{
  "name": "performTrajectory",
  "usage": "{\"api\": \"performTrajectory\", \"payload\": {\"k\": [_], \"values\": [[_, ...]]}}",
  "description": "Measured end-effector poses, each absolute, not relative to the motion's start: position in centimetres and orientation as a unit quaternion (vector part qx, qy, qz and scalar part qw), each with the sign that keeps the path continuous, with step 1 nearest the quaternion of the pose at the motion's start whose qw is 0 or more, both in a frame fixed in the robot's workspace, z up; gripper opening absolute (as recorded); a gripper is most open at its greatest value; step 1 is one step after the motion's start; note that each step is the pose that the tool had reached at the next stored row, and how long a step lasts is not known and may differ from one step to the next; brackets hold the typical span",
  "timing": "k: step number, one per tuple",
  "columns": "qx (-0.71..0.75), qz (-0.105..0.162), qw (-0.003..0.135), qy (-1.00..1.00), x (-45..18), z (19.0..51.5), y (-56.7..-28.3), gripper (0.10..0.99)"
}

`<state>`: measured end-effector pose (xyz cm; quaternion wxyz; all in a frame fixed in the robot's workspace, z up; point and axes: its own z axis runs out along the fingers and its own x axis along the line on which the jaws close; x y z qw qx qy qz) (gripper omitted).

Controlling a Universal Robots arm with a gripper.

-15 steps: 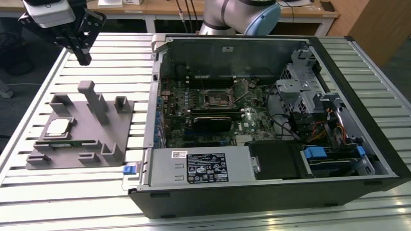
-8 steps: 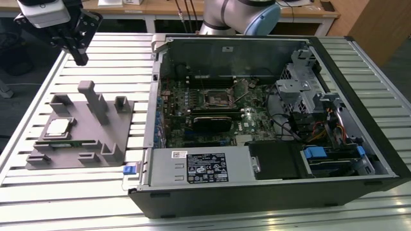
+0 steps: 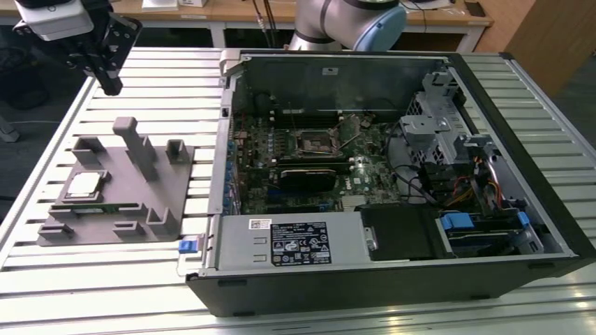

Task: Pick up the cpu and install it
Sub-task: 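Reach for the cpu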

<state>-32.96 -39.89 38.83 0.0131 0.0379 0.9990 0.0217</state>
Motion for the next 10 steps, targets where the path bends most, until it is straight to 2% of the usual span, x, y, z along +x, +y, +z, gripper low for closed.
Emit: {"api": "performTrajectory", "payload": {"k": [10], "values": [[0.038,0.022,0.013,0.999,-33.86,38.82,-39.89,0.106]]}}
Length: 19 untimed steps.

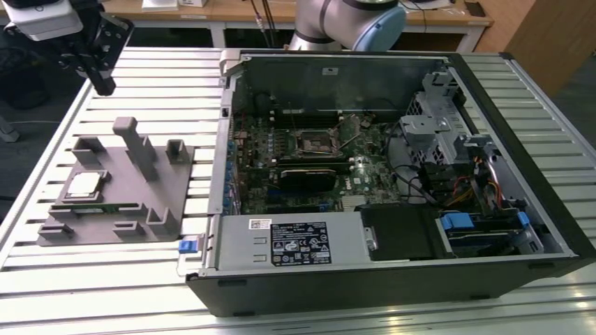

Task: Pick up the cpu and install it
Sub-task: 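Reach for the cpu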

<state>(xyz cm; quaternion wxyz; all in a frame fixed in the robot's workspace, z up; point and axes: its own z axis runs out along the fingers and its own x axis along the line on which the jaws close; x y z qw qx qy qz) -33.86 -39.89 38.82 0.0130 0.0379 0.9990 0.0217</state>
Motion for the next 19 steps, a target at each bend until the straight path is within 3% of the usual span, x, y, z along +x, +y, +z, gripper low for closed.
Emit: {"api": "performTrajectory", "payload": {"k": [19], "values": [[0.038,0.022,0.013,0.999,-35.7,38.8,-39.9,0.106]]}}
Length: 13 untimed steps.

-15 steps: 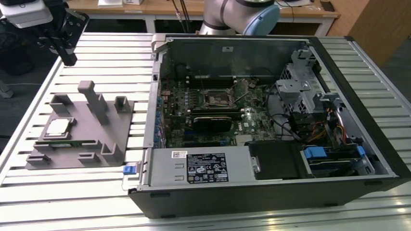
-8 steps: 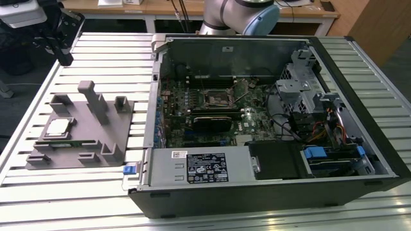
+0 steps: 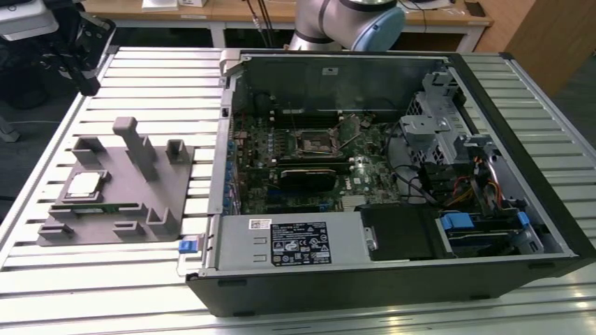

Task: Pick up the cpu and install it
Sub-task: 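Reach for the cpu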

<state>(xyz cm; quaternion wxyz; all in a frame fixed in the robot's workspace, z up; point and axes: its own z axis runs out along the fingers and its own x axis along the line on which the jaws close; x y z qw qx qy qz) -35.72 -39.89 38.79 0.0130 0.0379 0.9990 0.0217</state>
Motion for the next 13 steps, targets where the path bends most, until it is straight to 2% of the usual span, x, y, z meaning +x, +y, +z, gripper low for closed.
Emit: {"api": "performTrajectory", "payload": {"k": [13], "values": [[0.038,0.022,0.013,0.999,-36.9,38.8,-39.9,0.106]]}}
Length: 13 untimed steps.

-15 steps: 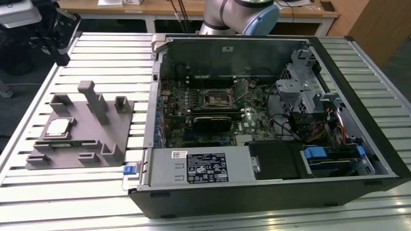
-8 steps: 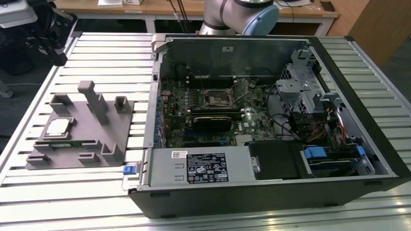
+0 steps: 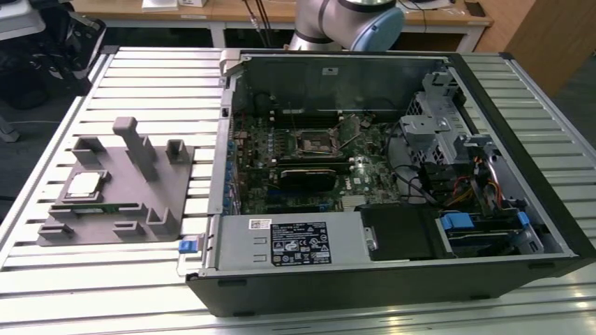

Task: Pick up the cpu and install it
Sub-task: 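Reach for the cpu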

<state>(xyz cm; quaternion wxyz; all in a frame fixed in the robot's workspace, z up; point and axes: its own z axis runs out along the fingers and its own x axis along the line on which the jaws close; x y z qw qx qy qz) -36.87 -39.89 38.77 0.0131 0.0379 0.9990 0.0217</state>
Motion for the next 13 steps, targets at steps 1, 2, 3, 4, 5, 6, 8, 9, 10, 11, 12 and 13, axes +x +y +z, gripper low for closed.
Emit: {"api": "performTrajectory", "payload": {"k": [1,2,3,4,5,6,8,9,10,11,12,13], "values": [[0.038,0.022,0.013,0.999,-37.0,38.8,-39.9,0.106],[0.038,0.022,0.013,0.999,-37.1,38.8,-39.9,0.106],[0.038,0.022,0.013,0.999,-37.2,38.8,-39.9,0.106],[0.038,0.022,0.013,0.999,-37.3,38.8,-39.9,0.106],[0.038,0.022,0.013,0.999,-37.4,38.8,-39.9,0.106],[0.038,0.022,0.013,0.999,-37.5,38.8,-39.9,0.106],[0.038,0.022,0.013,0.999,-37.7,38.8,-39.9,0.106],[0.038,0.022,0.013,0.999,-37.8,38.8,-39.9,0.106],[0.038,0.022,0.013,0.999,-37.9,38.8,-39.9,0.106],[0.038,0.022,0.013,0.999,-38.0,38.7,-39.9,0.106],[0.038,0.022,0.013,0.999,-38.1,38.7,-39.9,0.106],[0.038,0.022,0.013,0.999,-38.2,38.7,-39.9,0.106]]}}
